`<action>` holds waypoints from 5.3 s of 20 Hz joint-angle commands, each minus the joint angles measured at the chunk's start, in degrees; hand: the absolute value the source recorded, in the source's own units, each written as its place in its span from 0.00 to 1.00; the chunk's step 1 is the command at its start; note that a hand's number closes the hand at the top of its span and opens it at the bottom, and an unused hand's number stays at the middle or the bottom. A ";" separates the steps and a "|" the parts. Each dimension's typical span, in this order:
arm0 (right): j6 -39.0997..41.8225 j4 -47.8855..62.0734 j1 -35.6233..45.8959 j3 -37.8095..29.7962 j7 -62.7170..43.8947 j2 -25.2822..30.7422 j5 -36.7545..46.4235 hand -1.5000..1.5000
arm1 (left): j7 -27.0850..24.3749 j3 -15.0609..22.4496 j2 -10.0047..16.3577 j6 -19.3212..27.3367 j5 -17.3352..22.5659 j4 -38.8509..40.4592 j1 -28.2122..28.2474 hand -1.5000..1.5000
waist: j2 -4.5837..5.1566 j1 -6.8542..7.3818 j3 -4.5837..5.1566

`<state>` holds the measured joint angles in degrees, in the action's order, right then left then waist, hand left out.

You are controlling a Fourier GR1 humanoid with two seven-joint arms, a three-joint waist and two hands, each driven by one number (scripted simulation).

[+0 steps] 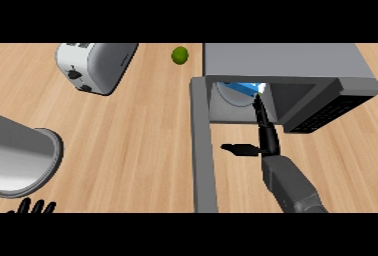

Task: Pick up the milk, place it into the microwave and close the microwave

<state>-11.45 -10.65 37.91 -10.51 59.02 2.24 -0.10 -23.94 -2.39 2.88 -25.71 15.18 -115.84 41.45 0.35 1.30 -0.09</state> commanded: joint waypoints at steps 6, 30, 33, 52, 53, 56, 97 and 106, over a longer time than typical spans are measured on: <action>8.67 -9.20 -11.21 2.83 1.45 3.38 0.28 0.00 | 1.25 4.26 -2.16 0.93 -6.34 1.32 -1.05 0.00 | -0.57 -1.47 0.11; 24.13 -38.22 -41.03 -3.18 -3.43 17.73 -12.66 0.00 | 6.62 21.73 -2.83 11.07 -23.99 17.02 -22.66 1.00 | -0.38 -1.66 0.09; 23.26 -37.04 -39.16 -3.84 -5.79 18.17 -12.70 0.00 | 4.95 21.35 -2.86 16.15 -26.84 21.75 -26.76 1.00 | -0.35 -1.45 0.10; 33.78 -40.21 -42.07 -4.73 -3.82 25.03 -16.75 0.00 | 10.61 46.37 -2.87 19.29 -23.54 55.37 -55.00 1.00 | -0.11 -3.16 0.15; 33.03 -43.26 -45.01 -2.50 -2.72 22.67 -15.56 0.00 | 12.32 48.04 -2.87 19.91 -19.77 54.98 -58.26 1.00 | -0.10 -4.03 0.21; 33.89 -43.88 -42.72 -1.85 -4.41 23.87 -16.10 0.00 | 9.51 55.49 -2.86 29.37 -14.82 53.80 -58.21 1.00 | 0.04 -4.55 0.23; 40.34 -62.50 -31.46 5.29 -20.62 29.94 -26.51 0.00 | 12.71 55.59 -2.82 55.22 17.00 67.83 -99.34 1.00 | 3.81 -20.97 0.18; 44.11 -64.49 -28.06 7.31 -23.40 31.17 -29.03 0.00 | 12.63 54.69 -2.83 56.85 20.04 71.35 -104.23 1.00 | 4.84 -23.37 -0.01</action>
<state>28.68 -74.72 8.55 -4.30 34.93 33.20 -28.04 -9.22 53.36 1.01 31.40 34.75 -43.44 -57.72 5.20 -21.05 -0.05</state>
